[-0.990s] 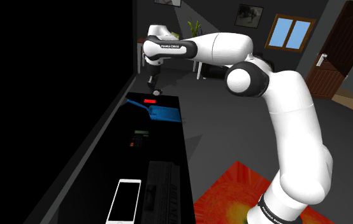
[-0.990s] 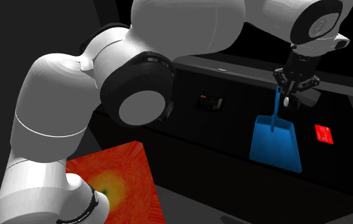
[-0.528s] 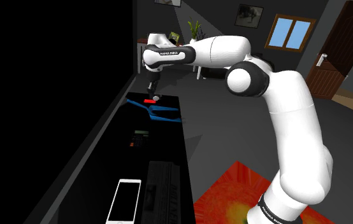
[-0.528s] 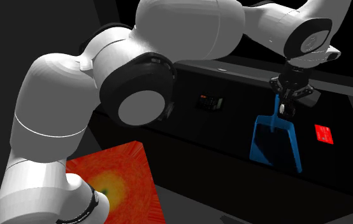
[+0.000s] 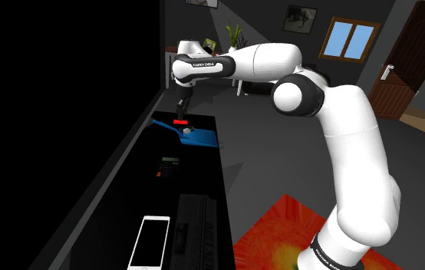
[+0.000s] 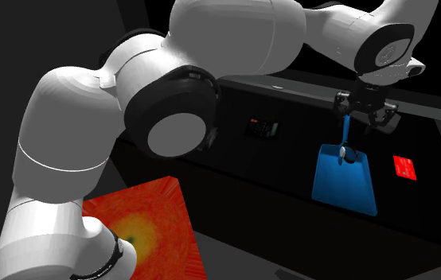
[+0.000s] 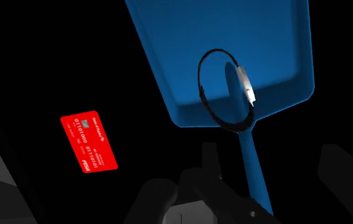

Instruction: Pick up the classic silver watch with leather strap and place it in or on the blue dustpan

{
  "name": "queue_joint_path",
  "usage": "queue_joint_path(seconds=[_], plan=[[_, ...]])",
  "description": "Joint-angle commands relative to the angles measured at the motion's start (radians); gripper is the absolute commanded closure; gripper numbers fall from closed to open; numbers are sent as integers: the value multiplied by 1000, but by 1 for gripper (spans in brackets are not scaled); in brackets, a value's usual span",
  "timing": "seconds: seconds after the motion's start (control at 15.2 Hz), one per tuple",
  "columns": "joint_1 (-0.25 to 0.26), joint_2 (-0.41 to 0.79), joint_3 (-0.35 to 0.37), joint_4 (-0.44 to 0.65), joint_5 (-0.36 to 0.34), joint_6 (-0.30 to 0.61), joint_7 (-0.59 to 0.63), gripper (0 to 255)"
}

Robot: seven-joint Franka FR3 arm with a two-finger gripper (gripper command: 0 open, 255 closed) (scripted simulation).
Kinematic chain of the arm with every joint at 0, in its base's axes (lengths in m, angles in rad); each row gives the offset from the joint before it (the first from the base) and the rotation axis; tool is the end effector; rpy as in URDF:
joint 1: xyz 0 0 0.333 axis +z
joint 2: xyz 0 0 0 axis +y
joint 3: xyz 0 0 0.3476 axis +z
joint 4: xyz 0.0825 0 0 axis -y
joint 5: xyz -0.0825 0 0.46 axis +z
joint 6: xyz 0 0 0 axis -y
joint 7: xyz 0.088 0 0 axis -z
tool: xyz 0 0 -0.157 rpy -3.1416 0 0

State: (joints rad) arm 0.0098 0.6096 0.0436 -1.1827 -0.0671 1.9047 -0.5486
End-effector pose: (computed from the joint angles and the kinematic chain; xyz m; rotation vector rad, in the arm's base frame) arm 0.8382 0.0284 0.4045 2.9290 0.9240 0.1531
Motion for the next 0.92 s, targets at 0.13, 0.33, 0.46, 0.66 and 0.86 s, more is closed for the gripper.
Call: queue_joint_path(seconds=[0.13, 0.33, 0.46, 0.66, 0.86], plan=[[0, 0, 0, 0, 0, 0, 0, 0], [2, -12, 1, 47, 1, -59, -1, 0], [4, -16, 1, 100, 1, -116, -2, 0], [4, -16, 1, 100, 1, -116, -2, 0], [4, -16, 1, 100, 1, -116, -2, 0]])
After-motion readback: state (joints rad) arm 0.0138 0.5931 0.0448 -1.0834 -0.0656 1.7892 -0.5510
